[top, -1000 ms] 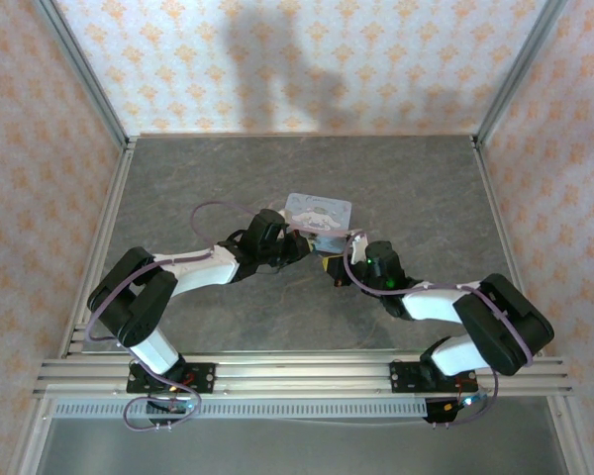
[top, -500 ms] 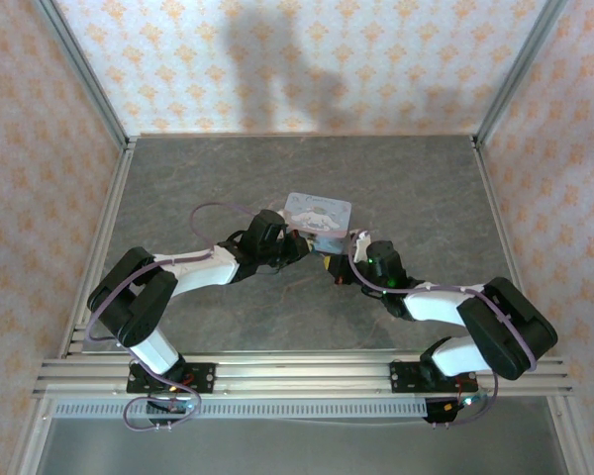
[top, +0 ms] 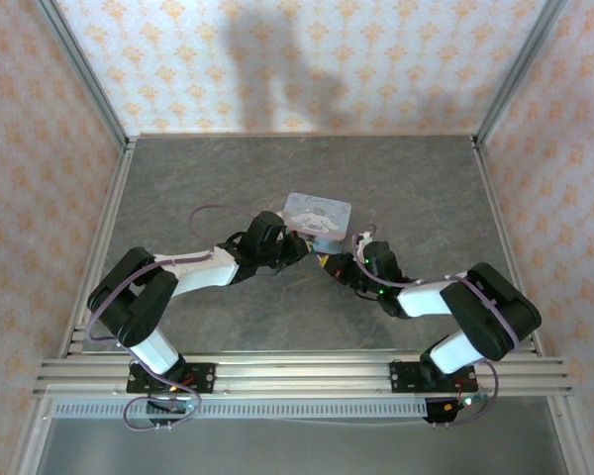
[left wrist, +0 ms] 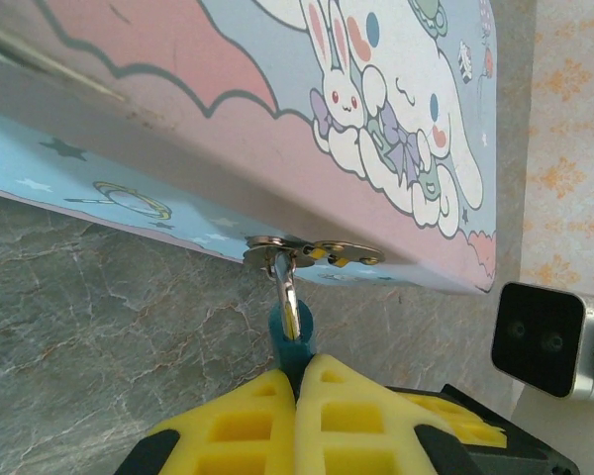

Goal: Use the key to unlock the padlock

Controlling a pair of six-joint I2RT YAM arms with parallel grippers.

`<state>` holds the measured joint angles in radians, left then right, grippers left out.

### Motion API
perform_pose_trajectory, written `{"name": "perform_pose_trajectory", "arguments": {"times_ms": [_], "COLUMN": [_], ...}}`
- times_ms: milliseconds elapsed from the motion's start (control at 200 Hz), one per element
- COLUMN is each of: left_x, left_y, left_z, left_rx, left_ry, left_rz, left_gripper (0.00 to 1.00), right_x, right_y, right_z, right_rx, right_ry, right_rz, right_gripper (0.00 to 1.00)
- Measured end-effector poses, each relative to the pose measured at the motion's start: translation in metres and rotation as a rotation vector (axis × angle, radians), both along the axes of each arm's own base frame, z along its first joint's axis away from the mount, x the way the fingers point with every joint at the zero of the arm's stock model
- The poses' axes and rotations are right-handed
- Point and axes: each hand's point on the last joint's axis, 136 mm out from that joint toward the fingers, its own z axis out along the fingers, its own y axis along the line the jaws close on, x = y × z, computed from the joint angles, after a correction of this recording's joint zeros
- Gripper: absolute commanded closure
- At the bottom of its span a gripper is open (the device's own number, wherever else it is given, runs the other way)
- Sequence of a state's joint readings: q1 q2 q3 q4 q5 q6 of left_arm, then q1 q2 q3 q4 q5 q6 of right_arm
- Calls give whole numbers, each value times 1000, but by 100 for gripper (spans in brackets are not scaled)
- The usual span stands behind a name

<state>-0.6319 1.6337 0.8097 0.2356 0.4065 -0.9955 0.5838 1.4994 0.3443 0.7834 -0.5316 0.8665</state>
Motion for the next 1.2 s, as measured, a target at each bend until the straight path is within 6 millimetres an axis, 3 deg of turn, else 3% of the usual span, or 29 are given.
{"name": "perform_pose_trajectory", "arguments": {"times_ms": [726,1196], "left_x": [2,-1], "left_y": [2,7], "left_z": [0,-9], "left_rx": [7,33], "left_ry": [-6,1], "left_rz": [11,18], "left_gripper": [99,99], "right_x": [5,2], "right_y": [12,0], "right_z": [1,-2], "right_rx": [159,65], "right_ry": [109,89], "right_rz": [-41,-51], "right_gripper": [100,100]}}
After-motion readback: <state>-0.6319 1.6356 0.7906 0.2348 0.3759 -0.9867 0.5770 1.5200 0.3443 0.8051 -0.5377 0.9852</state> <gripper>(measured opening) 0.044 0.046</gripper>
